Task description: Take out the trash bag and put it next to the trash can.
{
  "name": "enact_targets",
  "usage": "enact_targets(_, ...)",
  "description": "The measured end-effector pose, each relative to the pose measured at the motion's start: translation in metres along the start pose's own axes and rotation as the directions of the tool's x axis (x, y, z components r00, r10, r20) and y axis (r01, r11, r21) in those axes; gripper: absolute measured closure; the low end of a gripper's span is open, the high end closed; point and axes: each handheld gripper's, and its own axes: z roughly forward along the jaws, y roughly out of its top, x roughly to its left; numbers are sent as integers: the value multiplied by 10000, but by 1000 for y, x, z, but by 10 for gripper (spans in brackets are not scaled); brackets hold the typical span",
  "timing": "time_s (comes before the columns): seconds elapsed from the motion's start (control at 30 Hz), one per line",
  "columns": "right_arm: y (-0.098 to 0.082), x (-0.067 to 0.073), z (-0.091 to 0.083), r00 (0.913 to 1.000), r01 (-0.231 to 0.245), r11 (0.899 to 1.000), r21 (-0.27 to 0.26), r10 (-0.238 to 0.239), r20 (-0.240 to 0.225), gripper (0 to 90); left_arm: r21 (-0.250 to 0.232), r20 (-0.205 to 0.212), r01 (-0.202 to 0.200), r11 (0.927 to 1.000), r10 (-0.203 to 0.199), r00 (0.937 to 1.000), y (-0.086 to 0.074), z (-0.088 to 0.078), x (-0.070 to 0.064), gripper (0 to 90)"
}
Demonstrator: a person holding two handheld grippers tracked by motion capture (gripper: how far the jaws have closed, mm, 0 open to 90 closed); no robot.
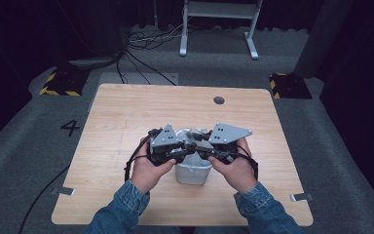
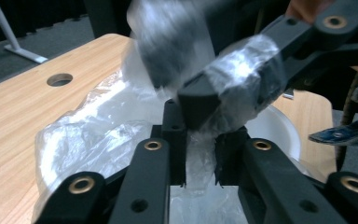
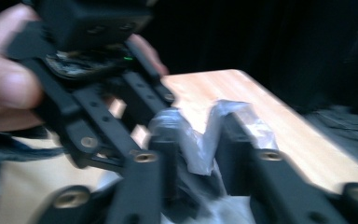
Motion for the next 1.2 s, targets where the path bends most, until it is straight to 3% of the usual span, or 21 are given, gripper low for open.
enact_targets(0.13,0,-3,-10,9988,50,10000,22,-51,492,552,-36,3,-131,9999,131,9999,2,0,-3,865)
enact_targets(0.3,-5,-10,-32,9929,-409,9987,-292,439,1106,403,-202,36,-28,9998,29,10000,7,-1,-4,877)
enact_targets(0.43,-18,-16,-41,9866,-925,9955,186,891,1369,308,-77,60,-172,9998,172,9998,11,2,-6,876)
enact_targets(0.5,-26,-16,-40,9861,-859,9946,577,766,1474,300,-92,53,-186,9998,187,9998,14,2,-8,876)
enact_targets(0.67,-40,-15,-46,9836,-1462,9882,451,1404,1134,256,-103,34,-274,9996,274,9996,17,1,-10,876)
enact_targets(0.83,-38,-5,-30,9897,-1403,9873,748,1377,393,208,-120,95,-295,9995,296,9995,20,4,-12,877)
enact_targets(1.0,-36,-2,-8,9890,-1441,9807,1318,1384,514,202,-253,118,-437,9987,440,9990,24,4,-16,876)
enact_targets(1.1,-35,-1,1,9856,-1677,9753,1440,1627,462,249,-343,139,-558,9979,563,9983,26,1,-18,876)
enact_targets(1.2,-34,-2,6,9753,-2210,9629,1549,2185,333,405,-344,95,-659,9972,662,9978,27,-2,-19,876)
